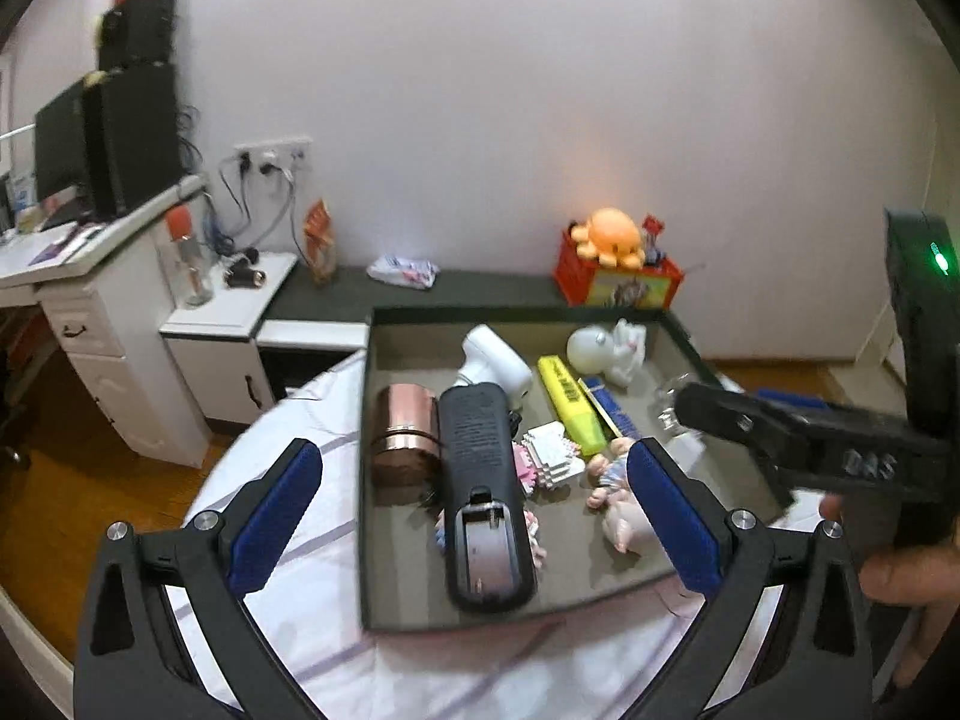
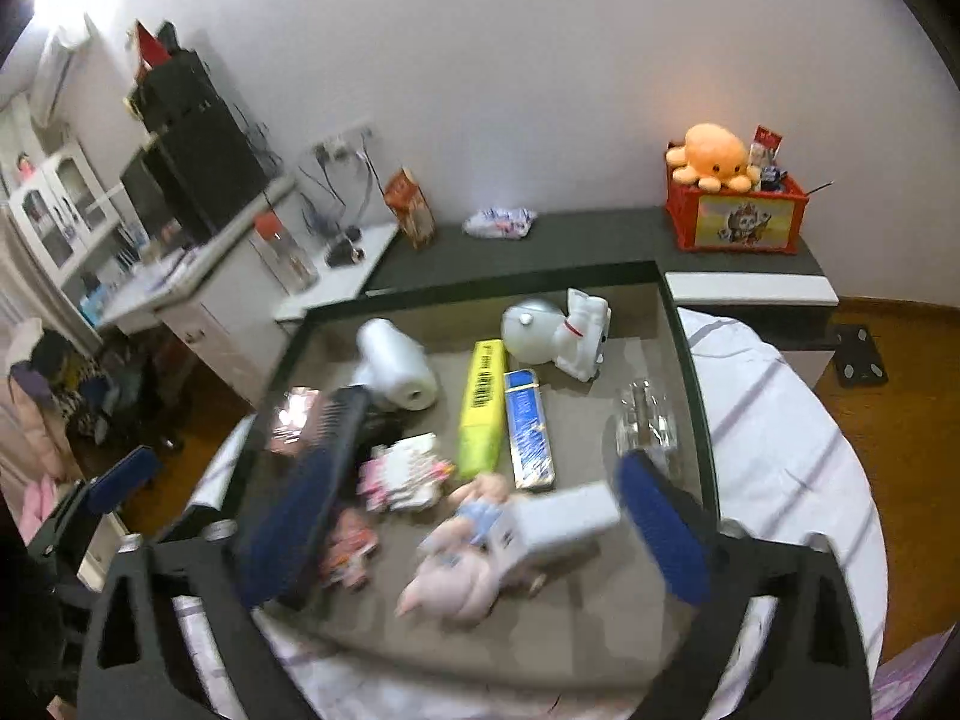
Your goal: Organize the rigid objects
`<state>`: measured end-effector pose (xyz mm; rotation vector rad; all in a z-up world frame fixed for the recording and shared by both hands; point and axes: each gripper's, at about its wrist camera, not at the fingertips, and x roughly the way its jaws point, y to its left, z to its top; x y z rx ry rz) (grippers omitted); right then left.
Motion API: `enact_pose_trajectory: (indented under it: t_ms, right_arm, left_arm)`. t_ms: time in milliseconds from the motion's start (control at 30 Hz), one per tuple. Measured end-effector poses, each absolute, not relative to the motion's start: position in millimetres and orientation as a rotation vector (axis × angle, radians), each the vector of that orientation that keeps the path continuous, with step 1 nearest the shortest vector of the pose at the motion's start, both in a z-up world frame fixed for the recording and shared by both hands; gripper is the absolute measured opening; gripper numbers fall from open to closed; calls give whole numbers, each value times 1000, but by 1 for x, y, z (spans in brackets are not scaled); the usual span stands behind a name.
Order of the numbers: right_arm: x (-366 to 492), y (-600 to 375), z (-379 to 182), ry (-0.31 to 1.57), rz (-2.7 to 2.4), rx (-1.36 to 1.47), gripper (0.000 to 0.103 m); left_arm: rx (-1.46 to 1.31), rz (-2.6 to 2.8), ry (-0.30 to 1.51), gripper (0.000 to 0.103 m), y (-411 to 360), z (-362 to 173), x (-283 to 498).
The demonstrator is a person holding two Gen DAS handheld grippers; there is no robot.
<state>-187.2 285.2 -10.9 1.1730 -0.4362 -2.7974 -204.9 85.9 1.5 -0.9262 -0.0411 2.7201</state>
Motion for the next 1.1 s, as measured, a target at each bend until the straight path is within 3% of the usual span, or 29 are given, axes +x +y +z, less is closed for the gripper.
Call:
enact_pose_trajectory:
  t_ms: [400, 700, 1100]
  right_arm:
    - [26, 231, 82, -295, -3181, 726, 103]
    - [123, 191, 93, -140, -3321, 604, 103]
    - [175, 180, 93, -122, -3350, 550, 103]
  left_arm:
    - [-633, 2899, -10, 103, 35, 91, -26]
    - [-541, 2966, 35, 103, 21, 94, 78]
    - [-517, 2945, 5, 103, 19, 90, 126]
